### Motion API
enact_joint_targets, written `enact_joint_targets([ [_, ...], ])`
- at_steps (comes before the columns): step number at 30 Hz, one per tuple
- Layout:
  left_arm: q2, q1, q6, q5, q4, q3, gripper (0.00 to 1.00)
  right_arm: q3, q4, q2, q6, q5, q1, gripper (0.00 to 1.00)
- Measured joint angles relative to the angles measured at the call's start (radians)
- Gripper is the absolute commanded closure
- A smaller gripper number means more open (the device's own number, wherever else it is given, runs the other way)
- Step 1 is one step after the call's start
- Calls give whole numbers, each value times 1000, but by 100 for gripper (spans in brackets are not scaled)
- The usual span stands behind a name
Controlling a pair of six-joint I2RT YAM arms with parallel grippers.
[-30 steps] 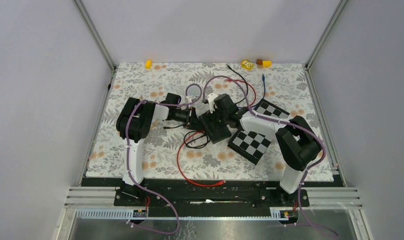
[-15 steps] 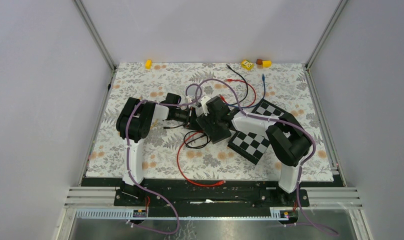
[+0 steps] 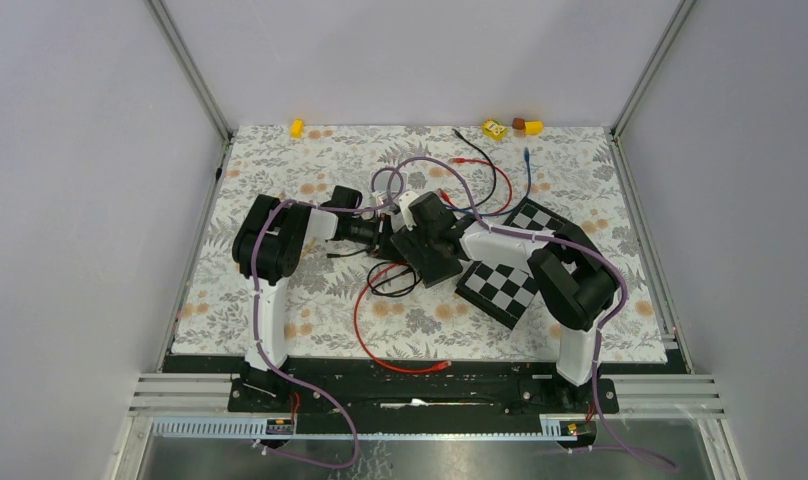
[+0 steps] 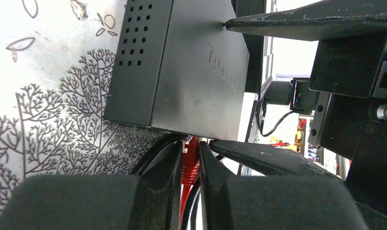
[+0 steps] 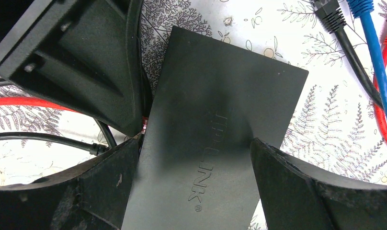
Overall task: Pull the plug from the switch port
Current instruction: Pull the connector from the switch port.
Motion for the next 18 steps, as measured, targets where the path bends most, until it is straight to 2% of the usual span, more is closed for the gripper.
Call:
enact_joint_targets([
  [10, 0, 4, 6, 9, 9, -3, 100, 2, 0, 4, -6, 21, 5, 8],
  [18, -21, 6, -32, -5, 106, -55, 100, 4, 1, 8, -15, 29, 10, 8],
])
